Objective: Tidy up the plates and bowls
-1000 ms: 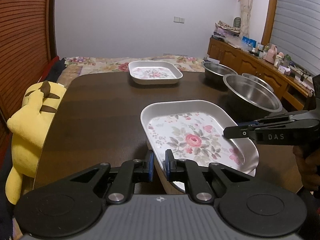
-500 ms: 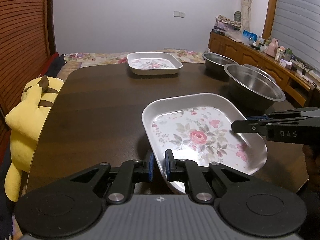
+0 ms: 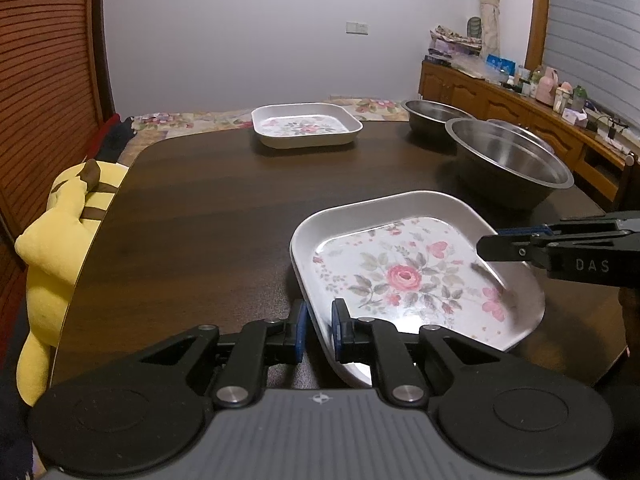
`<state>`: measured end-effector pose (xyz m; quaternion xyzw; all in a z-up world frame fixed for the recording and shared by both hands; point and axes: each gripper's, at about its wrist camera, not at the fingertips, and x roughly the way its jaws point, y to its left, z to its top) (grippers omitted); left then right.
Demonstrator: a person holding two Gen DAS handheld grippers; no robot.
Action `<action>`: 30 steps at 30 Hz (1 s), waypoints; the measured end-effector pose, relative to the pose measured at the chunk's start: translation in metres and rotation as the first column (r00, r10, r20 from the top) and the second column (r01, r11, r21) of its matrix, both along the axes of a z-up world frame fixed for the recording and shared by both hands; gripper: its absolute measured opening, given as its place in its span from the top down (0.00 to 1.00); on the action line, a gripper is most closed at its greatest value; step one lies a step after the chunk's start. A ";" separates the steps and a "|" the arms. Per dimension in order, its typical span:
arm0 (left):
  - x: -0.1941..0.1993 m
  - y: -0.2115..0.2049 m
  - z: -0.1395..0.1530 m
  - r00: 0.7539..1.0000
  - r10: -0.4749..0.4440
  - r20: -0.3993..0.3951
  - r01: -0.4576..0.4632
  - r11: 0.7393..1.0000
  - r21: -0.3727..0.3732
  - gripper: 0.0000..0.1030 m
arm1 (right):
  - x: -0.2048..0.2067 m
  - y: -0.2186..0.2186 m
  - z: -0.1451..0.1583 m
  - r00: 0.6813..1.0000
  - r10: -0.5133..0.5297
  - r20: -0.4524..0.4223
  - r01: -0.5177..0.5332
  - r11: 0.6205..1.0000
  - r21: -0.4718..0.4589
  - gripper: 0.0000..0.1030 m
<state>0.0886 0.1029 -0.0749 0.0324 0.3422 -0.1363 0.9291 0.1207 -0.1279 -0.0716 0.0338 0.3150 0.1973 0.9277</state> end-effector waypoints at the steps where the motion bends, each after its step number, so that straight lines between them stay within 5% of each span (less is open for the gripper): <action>1: 0.001 0.000 -0.001 1.000 0.002 -0.002 -0.002 1.000 0.001 0.86 | 0.000 0.000 -0.001 1.000 -0.001 -0.001 0.001 1.000 0.003 0.86; 30: 0.006 0.004 -0.003 1.000 0.026 0.011 -0.026 1.000 -0.012 0.79 | -0.012 -0.002 -0.011 1.000 0.009 -0.009 -0.008 0.999 0.035 0.83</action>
